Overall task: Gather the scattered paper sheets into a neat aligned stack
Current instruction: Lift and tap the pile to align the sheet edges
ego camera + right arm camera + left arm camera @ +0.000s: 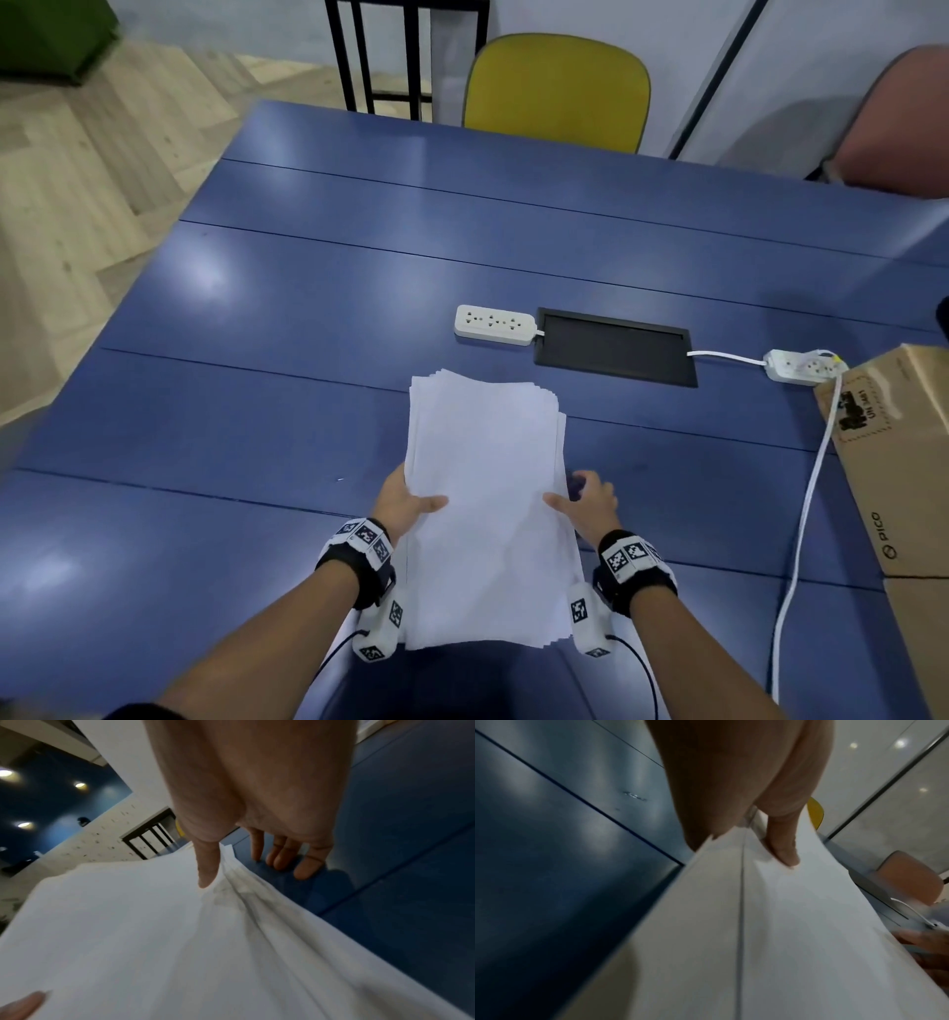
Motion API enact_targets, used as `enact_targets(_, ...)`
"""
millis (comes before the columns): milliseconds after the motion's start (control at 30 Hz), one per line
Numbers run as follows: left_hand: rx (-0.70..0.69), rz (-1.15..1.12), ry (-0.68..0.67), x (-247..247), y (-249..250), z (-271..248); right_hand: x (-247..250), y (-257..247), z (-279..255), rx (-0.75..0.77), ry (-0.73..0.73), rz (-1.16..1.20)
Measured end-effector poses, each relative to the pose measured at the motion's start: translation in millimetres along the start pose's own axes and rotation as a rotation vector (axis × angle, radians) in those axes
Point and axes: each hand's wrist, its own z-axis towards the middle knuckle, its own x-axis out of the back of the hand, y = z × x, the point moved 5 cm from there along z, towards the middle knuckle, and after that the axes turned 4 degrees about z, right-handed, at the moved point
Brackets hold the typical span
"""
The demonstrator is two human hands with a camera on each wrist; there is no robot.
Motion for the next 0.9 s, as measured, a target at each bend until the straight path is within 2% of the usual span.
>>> enact_targets(100, -0.001, -0.061, -0.018, 4.0, -1.3, -4.5, -3.1, 2.0, -1.6, -0.03, -0.012, 0.077)
enact_targets(233, -0.026, -0.105, -0.126, 1.5, 9.6, -15.0, -4.0, -3.9, -7.2, 0.026, -0.214, 0.674)
enact_targets(267, -0.034, -0.098, -0.177, 1.2, 16.8, -16.8, -0.1, -8.8, -11.2, 0.07, -0.265, 0.728)
enact_targets(333, -0.033, -0.08, -0.281, -2.6, 30.8, -17.9, 3.4, -22.7, -19.6, 0.166, -0.343, 0.681)
enact_targets(400, -0.011, -0.081, -0.279, -9.2, 40.9, -16.0, -3.3, -35.1, -23.7, 0.231, -0.359, 0.543)
enact_targets(500, -0.034, -0.029, -0.101, -14.8, 47.3, -14.3, -6.2, -49.9, -28.4, 0.278, -0.236, 0.45)
enact_targets(600, -0.147, -0.029, 0.028, -15.2, 70.4, -20.8, 15.8, -66.4, -39.5, 0.357, -0.087, 0.484)
enact_targets(767, -0.402, -0.057, 0.125, -25.1, 145.7, -33.6, 53.2, -112.3, -66.1, 0.53, 0.145, 0.616)
enact_targets(900, -0.534, -0.111, 0.155, -28.7, 183.3, -41.0, 75.2, -125.6, -81.2, 0.545, 0.253, 0.85)
